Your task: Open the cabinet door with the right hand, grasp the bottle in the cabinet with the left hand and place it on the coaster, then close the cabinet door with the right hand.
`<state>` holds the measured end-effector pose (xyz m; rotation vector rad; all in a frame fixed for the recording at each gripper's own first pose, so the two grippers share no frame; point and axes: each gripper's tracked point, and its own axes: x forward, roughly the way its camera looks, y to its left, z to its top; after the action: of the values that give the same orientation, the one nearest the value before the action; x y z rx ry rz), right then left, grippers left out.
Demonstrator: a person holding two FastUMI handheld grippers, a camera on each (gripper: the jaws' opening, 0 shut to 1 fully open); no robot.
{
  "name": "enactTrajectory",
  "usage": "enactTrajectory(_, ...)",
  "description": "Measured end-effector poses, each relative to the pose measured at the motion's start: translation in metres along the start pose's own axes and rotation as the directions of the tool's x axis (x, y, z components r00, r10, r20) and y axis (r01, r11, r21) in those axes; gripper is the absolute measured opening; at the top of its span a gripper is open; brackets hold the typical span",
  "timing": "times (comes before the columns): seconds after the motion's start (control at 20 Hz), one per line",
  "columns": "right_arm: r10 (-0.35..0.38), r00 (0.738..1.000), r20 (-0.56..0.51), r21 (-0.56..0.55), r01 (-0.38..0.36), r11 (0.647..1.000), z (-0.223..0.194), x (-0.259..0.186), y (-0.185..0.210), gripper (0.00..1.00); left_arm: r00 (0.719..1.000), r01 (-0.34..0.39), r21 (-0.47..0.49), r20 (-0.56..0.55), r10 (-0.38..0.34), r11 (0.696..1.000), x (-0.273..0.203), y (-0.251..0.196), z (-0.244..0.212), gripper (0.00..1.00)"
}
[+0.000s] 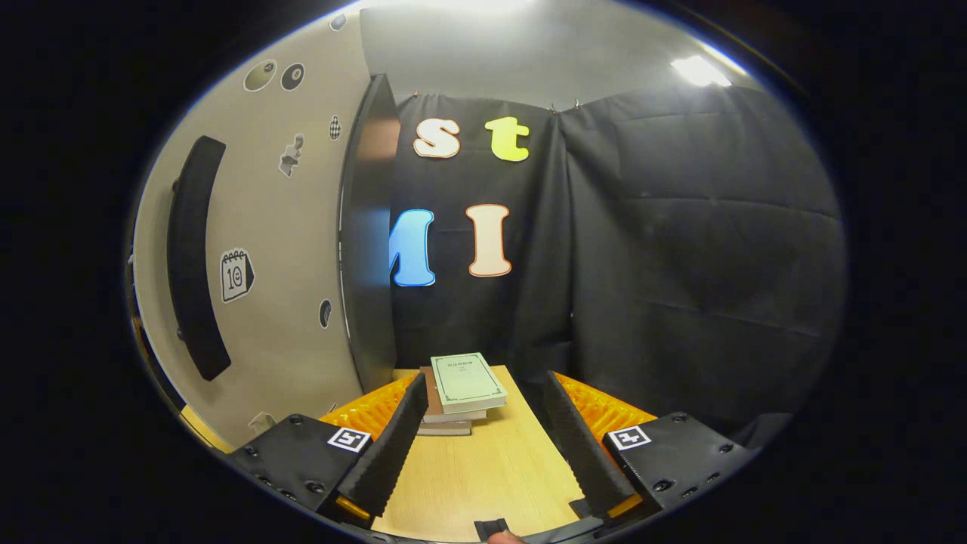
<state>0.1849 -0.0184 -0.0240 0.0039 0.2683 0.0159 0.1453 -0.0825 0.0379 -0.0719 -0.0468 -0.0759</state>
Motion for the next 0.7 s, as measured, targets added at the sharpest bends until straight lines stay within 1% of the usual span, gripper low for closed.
enactTrajectory(0.05, 0.007, 1.000, 0.003, -0.001, -0.007, 1.000, 0.001, 0.001, 0.001, 0.98, 1.000, -0.011, 0.003, -0.005, 0.011, 1.000, -0.010, 0.004, -0.005, 0.72)
enactTrajectory(0.15, 0.024, 1.000, 0.014, 0.007, -0.024, 1.000, 0.003, 0.003, 0.004, 0.98, 0.999, -0.024, 0.012, -0.027, 0.024, 1.000, -0.024, 0.010, -0.018, 0.72)
enactTrajectory(0.35, 0.028, 0.999, 0.028, 0.021, -0.029, 0.999, 0.007, 0.005, 0.004, 0.98, 0.998, -0.028, -0.004, -0.049, 0.028, 1.000, -0.052, 0.015, -0.044, 0.72)
enactTrajectory(0.5, 0.036, 0.999, 0.036, 0.028, -0.037, 0.999, 0.010, 0.006, 0.010, 0.98, 0.998, -0.012, -0.008, -0.054, 0.012, 1.000, -0.071, 0.015, -0.065, 0.72)
enactTrajectory(0.7, 0.024, 0.999, 0.037, 0.018, -0.024, 1.000, 0.007, 0.006, 0.011, 0.98, 0.995, 0.005, -0.022, -0.096, -0.007, 1.000, -0.092, 0.013, -0.109, 0.72)
